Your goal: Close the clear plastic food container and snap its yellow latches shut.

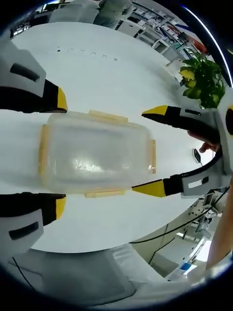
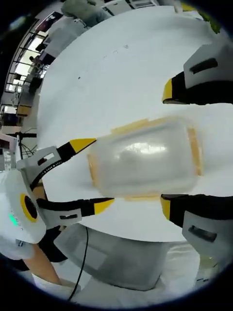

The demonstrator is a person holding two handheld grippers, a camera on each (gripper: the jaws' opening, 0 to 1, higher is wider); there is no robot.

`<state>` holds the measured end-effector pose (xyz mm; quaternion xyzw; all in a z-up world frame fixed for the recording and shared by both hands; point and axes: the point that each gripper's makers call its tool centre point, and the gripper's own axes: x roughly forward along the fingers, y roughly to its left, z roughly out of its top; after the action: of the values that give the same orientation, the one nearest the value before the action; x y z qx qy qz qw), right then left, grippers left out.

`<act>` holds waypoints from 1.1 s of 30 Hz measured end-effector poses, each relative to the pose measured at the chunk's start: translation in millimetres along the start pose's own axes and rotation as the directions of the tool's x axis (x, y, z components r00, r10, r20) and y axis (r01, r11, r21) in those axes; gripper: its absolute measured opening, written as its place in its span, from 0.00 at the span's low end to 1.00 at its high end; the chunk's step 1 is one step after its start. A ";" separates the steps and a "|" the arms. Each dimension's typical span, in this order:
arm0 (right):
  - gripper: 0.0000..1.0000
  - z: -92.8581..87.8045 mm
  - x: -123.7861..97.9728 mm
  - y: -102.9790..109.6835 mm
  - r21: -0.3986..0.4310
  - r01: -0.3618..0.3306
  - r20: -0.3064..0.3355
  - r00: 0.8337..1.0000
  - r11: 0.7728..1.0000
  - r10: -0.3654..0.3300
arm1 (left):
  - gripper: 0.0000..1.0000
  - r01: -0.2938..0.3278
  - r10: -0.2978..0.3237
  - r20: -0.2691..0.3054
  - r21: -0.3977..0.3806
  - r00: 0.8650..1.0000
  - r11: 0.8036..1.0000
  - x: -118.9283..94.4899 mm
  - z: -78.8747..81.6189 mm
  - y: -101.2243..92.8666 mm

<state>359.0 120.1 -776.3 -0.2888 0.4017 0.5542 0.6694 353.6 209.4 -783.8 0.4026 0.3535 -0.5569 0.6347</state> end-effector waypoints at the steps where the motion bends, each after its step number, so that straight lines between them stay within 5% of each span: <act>1: 0.74 -1.0 -0.3 -0.1 0.001 0.001 0.001 1.000 1.000 -0.001 | 0.62 0.000 0.000 0.000 0.000 1.000 1.000 0.1 -0.1 -0.2; 15: 0.74 -35.5 6.7 10.6 -0.049 -0.017 -0.053 0.998 0.999 0.015 | 0.63 -0.011 0.011 0.010 0.003 1.000 1.000 0.7 0.5 1.1; 23: 0.80 -24.6 11.5 17.5 -0.096 -0.037 -0.032 0.999 0.995 0.034 | 0.63 -0.019 0.019 0.012 0.003 1.000 1.000 0.4 0.5 0.3; 33: 0.73 -24.0 12.5 6.4 -0.144 -0.001 -0.033 0.999 0.990 -0.004 | 0.63 -0.027 0.027 0.035 -0.002 0.999 1.000 1.2 2.6 3.1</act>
<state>348.3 107.9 -798.9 -0.3456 0.3714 0.5765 0.6405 356.8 206.8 -783.5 0.3970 0.3373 -0.5549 0.6486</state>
